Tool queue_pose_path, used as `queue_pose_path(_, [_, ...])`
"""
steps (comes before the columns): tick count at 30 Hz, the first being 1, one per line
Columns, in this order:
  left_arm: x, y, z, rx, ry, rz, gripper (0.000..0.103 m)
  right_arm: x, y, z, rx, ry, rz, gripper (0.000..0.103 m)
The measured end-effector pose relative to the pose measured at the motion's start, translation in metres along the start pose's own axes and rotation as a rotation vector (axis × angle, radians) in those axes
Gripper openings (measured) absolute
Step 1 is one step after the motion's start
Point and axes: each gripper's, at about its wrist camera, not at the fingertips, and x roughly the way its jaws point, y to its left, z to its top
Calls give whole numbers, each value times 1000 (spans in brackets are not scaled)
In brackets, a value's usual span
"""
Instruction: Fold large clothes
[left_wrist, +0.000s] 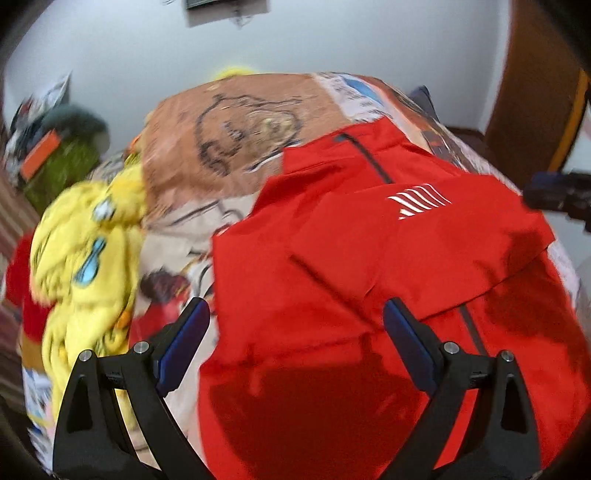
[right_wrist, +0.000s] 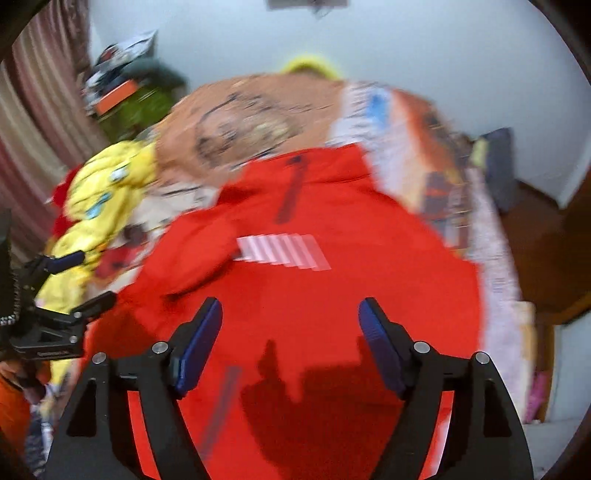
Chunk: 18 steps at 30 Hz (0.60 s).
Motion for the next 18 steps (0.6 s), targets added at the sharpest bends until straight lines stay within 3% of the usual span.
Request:
queue_pose_path(4, [32, -37, 17, 91, 29, -3, 91, 3, -44, -10, 48, 3, -119, 75])
queue_pose_path(11, [88, -64, 33, 88, 125, -26, 73, 40, -91, -40, 98, 107, -183, 75])
queue_pose_path(14, [100, -60, 39, 25, 133, -76, 59, 53, -98, -50, 95, 137, -179, 75])
queue_pose_path(17, [98, -51, 45, -30, 125, -95, 34, 59, -97, -56, 77, 136, -187, 79])
queue_pose_path(18, [96, -48, 47, -37, 122, -94, 19, 59, -94, -56, 65, 131, -188, 82])
